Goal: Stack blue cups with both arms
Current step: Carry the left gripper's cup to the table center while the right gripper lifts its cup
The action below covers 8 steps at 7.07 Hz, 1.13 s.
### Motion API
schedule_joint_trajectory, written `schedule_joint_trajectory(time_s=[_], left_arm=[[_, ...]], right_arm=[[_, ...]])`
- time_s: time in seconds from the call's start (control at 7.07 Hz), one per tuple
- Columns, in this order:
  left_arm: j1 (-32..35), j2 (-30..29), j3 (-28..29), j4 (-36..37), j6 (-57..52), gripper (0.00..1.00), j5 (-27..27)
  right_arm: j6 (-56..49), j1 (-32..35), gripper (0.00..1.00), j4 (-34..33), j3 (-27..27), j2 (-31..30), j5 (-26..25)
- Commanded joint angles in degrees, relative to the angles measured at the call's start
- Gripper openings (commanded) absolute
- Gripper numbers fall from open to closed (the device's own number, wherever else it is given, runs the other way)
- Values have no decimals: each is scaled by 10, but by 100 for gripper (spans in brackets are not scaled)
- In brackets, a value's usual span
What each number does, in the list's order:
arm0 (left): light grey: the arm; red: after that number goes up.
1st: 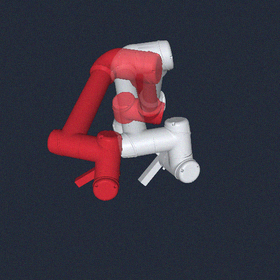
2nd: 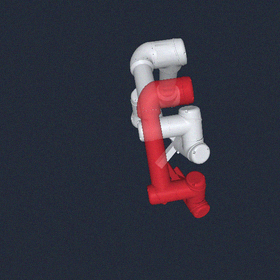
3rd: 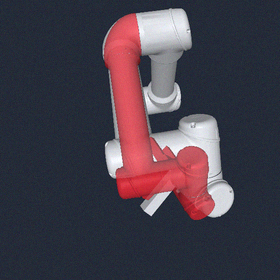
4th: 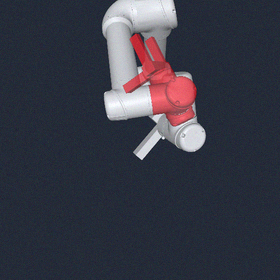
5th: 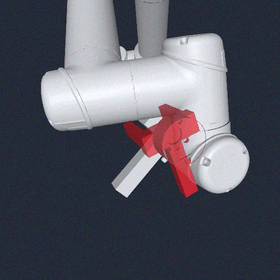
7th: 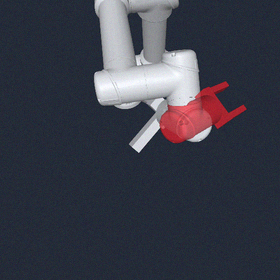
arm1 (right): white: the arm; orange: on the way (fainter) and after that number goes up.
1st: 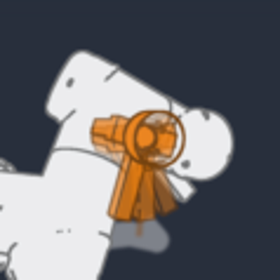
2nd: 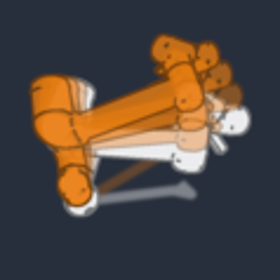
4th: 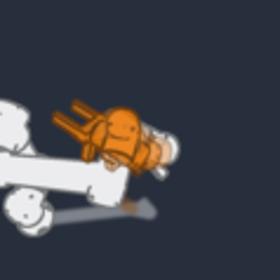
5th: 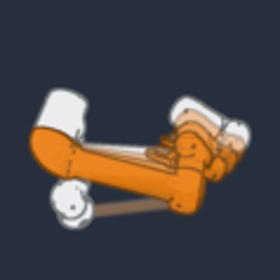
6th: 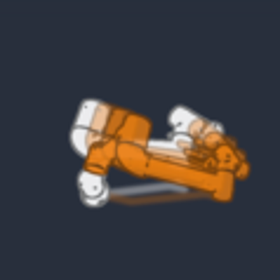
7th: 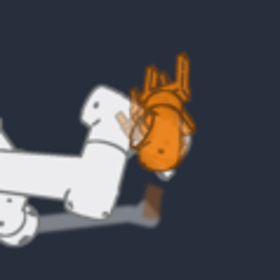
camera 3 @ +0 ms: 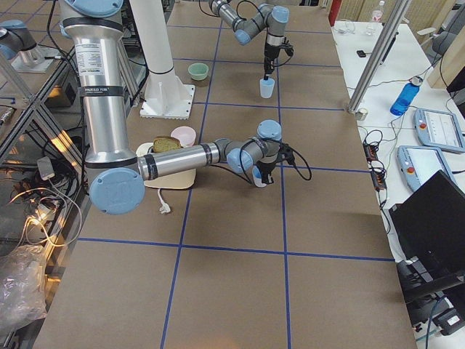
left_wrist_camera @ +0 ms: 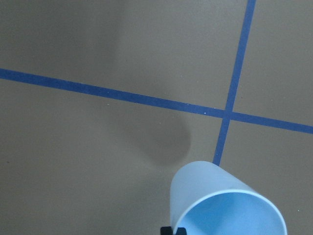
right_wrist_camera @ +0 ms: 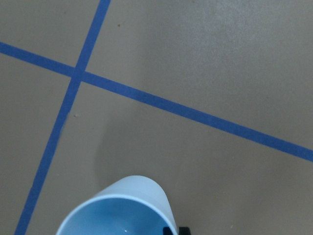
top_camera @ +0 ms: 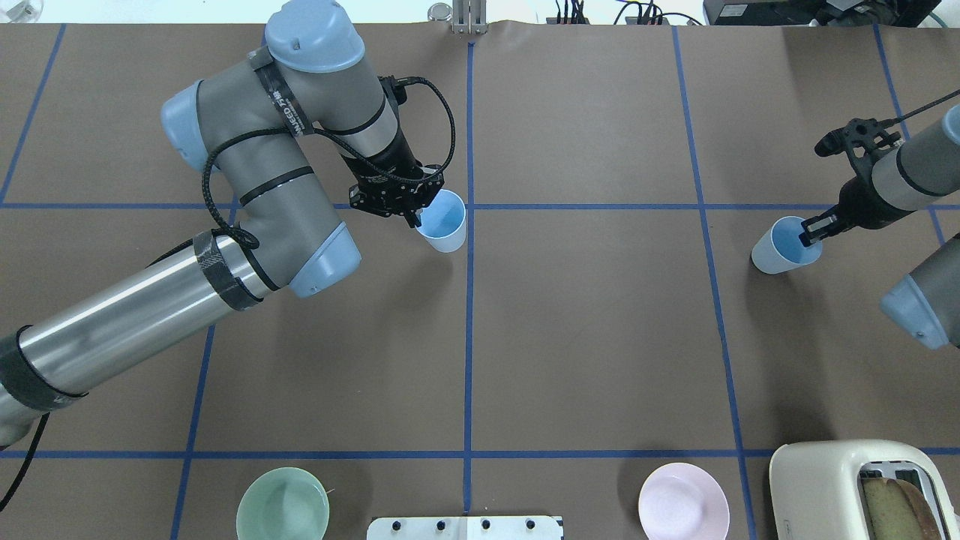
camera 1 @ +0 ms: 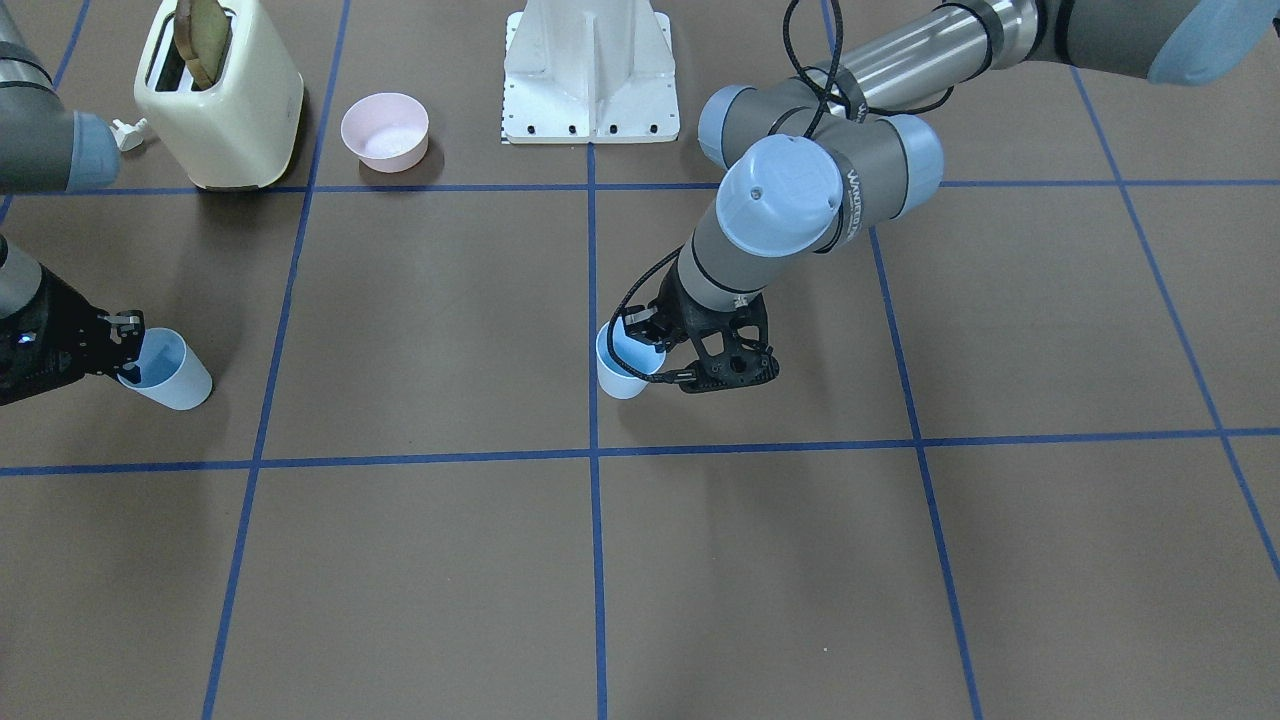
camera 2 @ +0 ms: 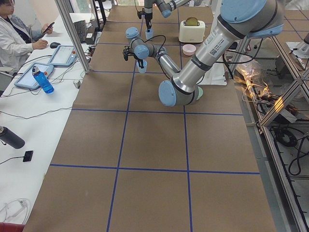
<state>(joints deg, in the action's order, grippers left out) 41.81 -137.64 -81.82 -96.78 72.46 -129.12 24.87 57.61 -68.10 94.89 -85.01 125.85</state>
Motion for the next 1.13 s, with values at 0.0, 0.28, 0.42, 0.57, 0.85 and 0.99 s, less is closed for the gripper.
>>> schedule_joint_trajectory(time_s=[0.0, 0.28, 0.42, 0.57, 0.85, 0.99], left_arm=[[-7, -2, 3, -2, 3, 0, 9], [-29, -16, 21, -6, 12, 0, 31], [-37, -17, 22, -16, 13, 0, 38], [-42, -17, 31, -28, 16, 0, 39], [-45, -16, 46, -53, 16, 0, 39], [-45, -17, 45, -54, 15, 3, 38]], right_arm=[[1, 1, 0, -2, 5, 5, 4], [1, 14, 0, -15, 19, 15, 10], [1, 18, 0, -62, 29, 46, 11], [2, 18, 0, -126, 48, 82, 10], [7, 18, 0, -213, 75, 135, 11], [10, 17, 0, -231, 81, 154, 12]])
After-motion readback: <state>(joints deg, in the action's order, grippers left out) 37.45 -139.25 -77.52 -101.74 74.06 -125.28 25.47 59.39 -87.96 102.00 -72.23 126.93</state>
